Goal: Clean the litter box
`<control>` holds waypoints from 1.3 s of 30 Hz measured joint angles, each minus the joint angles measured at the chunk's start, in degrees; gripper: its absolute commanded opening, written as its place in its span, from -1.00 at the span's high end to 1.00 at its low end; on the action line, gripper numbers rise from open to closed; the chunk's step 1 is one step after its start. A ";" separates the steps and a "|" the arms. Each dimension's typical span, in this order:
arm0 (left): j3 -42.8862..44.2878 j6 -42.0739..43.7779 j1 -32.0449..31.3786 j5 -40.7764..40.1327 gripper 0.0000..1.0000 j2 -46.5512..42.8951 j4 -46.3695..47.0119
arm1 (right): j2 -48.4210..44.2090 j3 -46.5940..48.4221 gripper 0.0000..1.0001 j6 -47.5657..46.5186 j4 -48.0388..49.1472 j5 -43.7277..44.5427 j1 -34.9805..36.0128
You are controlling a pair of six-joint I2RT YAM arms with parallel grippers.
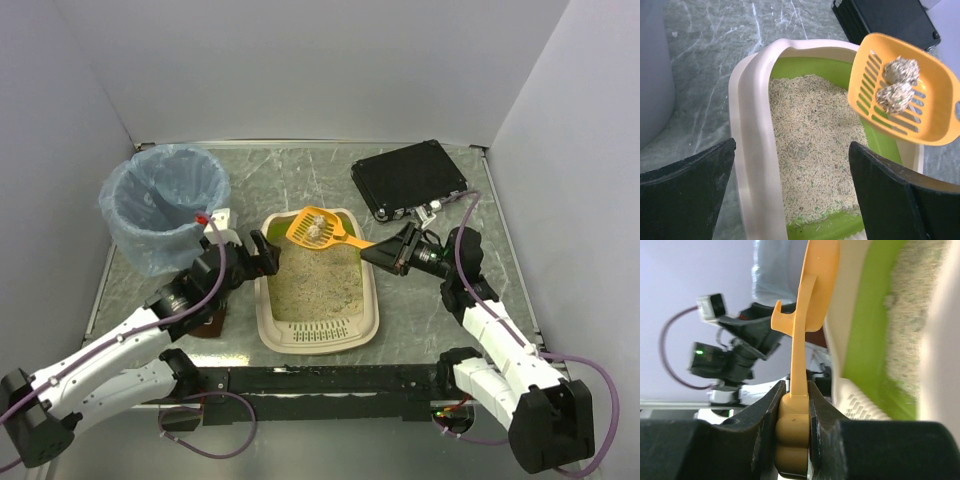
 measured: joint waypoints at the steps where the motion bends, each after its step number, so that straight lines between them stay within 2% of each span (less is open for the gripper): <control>1: -0.79 -0.55 0.00 0.00 -0.99 -1.25 -0.04 | 0.15 0.48 1.00 0.52 0.13 0.04 0.39; 6: -4.63 -2.73 0.00 0.39 -0.99 -6.27 -0.74 | 1.66 7.41 1.00 1.14 -1.73 1.57 4.33; 12: -8.90 -5.68 0.00 4.52 -0.99 -10.43 -0.63 | 6.84 18.67 1.00 1.16 -2.49 7.02 11.37; 17: -11.85 -6.84 -0.09 6.82 -0.99 -12.09 -0.37 | 18.69 32.24 1.00 0.52 -3.34 10.10 17.07; 27: -12.11 -6.82 -0.22 6.82 -0.99 -12.72 -0.39 | 44.06 61.94 1.00 -4.04 -9.75 12.92 27.63; 33: -12.11 -6.86 -0.37 6.71 -0.99 -14.10 -0.44 | 61.44 86.71 1.00 -16.48 -25.90 16.00 32.28; 39: -12.24 -6.91 -0.48 6.67 -0.99 -14.78 -0.42 | 68.30 99.43 1.00 -36.26 -39.21 20.35 35.41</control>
